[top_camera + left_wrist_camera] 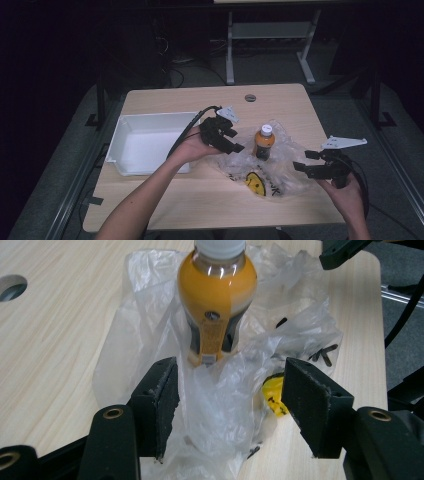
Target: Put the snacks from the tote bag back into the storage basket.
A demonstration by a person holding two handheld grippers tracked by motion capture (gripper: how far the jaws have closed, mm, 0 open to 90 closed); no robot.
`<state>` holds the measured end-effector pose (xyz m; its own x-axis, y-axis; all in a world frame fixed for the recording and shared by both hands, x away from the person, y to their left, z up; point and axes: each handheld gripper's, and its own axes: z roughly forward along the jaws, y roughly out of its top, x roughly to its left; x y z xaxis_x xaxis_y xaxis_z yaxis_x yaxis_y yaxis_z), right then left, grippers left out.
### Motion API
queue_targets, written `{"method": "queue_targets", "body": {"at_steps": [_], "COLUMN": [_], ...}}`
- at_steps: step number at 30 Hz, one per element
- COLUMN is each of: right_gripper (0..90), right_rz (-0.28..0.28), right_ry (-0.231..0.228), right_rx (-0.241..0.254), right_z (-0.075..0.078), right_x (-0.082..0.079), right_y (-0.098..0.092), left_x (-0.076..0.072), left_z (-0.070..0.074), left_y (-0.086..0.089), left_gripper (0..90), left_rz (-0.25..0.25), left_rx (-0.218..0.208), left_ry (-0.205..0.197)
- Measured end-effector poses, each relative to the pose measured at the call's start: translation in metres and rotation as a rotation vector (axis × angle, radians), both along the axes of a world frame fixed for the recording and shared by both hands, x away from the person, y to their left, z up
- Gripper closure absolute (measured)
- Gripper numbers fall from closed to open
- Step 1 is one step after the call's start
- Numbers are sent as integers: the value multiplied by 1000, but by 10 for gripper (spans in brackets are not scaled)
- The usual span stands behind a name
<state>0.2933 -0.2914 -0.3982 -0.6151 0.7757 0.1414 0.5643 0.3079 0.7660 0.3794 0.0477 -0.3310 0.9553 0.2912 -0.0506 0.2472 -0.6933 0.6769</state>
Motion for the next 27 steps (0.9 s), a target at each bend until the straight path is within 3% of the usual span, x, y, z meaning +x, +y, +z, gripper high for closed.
{"method": "queue_targets", "body": {"at_steps": [14, 27], "right_gripper": [293, 287], "right_rz": [4, 12], "right_ry": [-5, 0], "right_rx": [4, -3], "right_z": [2, 2], "right_x": [-2, -3], "right_y": [-4, -2], "left_x": [13, 21], "left_z": [12, 12], "left_y": [-23, -41], "left_gripper": [372, 373], "left_rz": [-44, -76], "left_rx": [29, 46], "left_ry": [-11, -12]}}
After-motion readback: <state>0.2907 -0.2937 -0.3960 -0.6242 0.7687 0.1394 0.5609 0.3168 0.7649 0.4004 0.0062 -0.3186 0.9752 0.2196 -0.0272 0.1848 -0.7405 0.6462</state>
